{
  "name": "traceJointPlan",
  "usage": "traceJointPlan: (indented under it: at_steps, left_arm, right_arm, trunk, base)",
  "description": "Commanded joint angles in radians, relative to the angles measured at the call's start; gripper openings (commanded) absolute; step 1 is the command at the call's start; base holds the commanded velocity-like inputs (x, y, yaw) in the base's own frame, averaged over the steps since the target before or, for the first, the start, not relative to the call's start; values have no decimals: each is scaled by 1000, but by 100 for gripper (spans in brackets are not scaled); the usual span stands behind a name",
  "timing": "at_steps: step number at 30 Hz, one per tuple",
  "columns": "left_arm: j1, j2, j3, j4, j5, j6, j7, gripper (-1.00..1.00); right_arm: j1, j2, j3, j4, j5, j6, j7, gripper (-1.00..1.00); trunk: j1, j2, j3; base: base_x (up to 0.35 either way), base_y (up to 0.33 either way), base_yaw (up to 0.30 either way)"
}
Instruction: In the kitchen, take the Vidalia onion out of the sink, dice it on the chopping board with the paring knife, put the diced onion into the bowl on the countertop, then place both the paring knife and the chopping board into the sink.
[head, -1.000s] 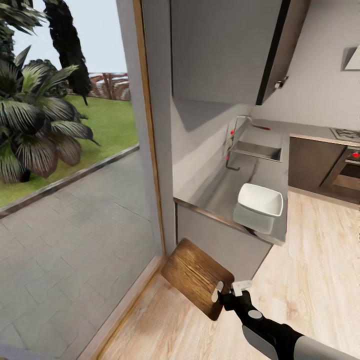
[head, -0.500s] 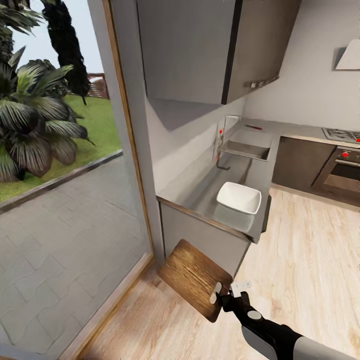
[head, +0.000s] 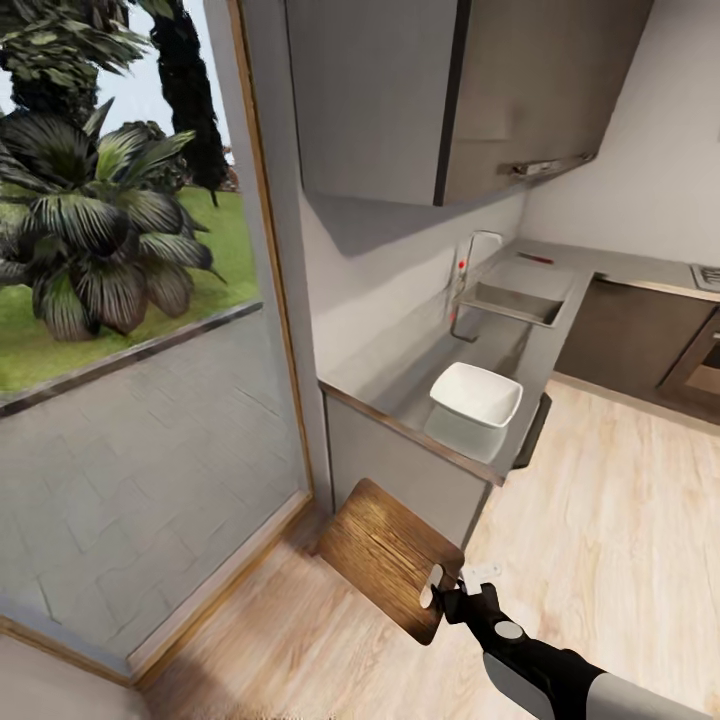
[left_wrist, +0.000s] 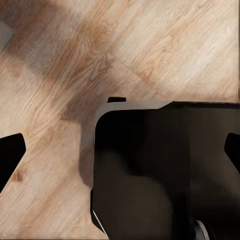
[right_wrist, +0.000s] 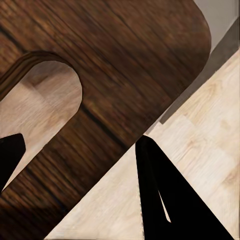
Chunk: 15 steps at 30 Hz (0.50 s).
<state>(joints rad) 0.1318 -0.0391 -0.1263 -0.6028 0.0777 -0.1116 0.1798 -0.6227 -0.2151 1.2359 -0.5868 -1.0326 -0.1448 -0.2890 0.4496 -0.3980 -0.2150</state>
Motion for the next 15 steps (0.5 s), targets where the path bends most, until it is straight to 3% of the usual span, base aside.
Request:
traceJointPlan:
  at_steps: [1,15]
  left_arm:
    - [0,1,-6,-2,8,-2,7,100]
    - [0,1,-6,-2,8,-2,7,100]
  right_arm:
    - [-2,-1,8,-2,-12,-7,-4,-100]
    - [-2,0,8,-2,-12,-7,-4,-100]
  trunk:
    - [0,-2,-2]
    - [0,-2,-2]
  base:
    - [-99,-320,248]
    - [-169,-304,248]
